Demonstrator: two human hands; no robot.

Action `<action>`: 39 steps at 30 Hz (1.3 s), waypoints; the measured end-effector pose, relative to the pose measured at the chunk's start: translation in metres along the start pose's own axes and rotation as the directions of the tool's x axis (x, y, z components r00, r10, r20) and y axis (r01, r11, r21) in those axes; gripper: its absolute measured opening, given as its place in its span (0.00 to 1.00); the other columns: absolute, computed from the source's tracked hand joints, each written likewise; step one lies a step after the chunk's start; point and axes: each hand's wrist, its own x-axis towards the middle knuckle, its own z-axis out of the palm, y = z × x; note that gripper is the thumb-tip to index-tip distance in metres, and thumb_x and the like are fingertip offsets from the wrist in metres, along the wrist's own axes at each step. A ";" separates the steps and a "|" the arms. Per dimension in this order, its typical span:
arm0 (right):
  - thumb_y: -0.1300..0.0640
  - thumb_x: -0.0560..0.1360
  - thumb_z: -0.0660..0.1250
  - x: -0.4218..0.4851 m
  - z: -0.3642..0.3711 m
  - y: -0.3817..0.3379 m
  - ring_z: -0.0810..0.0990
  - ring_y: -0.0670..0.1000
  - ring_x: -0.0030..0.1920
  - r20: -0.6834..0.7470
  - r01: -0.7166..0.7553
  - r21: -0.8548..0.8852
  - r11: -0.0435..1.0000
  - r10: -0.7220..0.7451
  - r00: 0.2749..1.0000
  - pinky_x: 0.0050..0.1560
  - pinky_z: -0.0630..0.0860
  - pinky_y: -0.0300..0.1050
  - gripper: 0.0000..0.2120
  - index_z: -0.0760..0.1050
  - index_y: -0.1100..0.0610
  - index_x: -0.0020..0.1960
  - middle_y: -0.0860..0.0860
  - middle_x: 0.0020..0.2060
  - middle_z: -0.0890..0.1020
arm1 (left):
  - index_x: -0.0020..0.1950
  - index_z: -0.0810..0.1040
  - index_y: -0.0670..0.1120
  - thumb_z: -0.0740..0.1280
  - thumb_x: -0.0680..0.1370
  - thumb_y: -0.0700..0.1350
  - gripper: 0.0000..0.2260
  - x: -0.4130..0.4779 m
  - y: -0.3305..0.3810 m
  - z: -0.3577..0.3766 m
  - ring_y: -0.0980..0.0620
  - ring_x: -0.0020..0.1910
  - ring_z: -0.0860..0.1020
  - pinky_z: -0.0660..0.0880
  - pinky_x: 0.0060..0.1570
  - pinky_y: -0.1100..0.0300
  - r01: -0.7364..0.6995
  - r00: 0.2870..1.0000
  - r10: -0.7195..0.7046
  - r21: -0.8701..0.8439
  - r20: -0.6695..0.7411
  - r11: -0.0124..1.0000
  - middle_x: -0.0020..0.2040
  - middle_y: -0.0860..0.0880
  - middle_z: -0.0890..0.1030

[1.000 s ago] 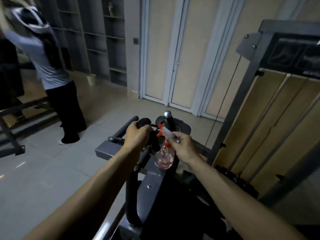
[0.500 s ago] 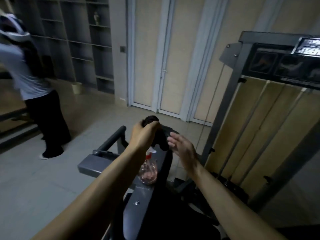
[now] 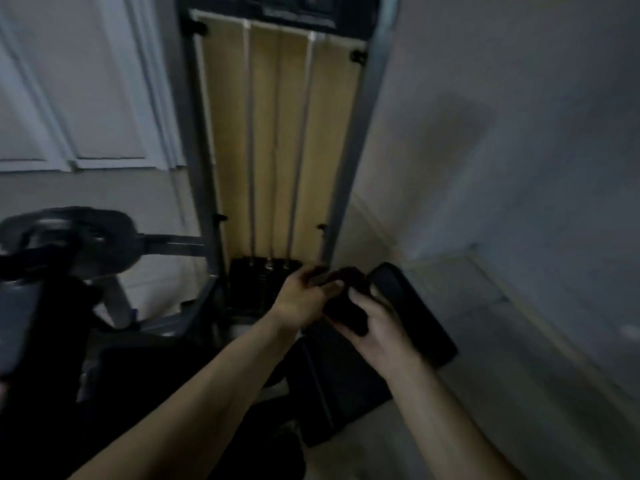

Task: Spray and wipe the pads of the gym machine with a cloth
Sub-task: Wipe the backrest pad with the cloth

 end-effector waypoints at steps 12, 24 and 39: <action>0.43 0.81 0.66 0.072 -0.265 -0.015 0.71 0.49 0.72 0.034 0.216 -0.896 0.388 -0.425 0.905 0.66 0.68 0.39 0.22 0.71 0.45 0.74 0.44 0.71 0.70 | 0.72 0.75 0.40 0.70 0.80 0.35 0.20 0.134 -0.129 0.172 0.47 0.61 0.78 0.74 0.59 0.58 0.289 0.955 -0.267 0.190 -0.131 0.938 0.64 0.45 0.79; 0.60 0.84 0.65 0.190 -0.238 -0.042 0.64 0.41 0.77 0.381 0.456 -0.845 0.278 -0.284 0.880 0.75 0.63 0.34 0.20 0.74 0.52 0.75 0.44 0.78 0.67 | 0.84 0.52 0.53 0.71 0.81 0.50 0.37 0.179 -0.172 0.170 0.45 0.82 0.52 0.58 0.76 0.56 0.298 0.952 -0.302 0.351 -0.045 0.888 0.84 0.48 0.46; 0.59 0.79 0.64 0.178 -0.227 -0.077 0.62 0.55 0.80 0.739 0.707 -0.558 -0.435 0.126 0.661 0.78 0.65 0.57 0.22 0.75 0.55 0.73 0.51 0.77 0.71 | 0.78 0.69 0.54 0.66 0.82 0.40 0.25 0.182 -0.191 0.122 0.53 0.67 0.76 0.73 0.61 0.61 0.216 0.976 -0.206 0.398 -0.069 0.892 0.76 0.50 0.71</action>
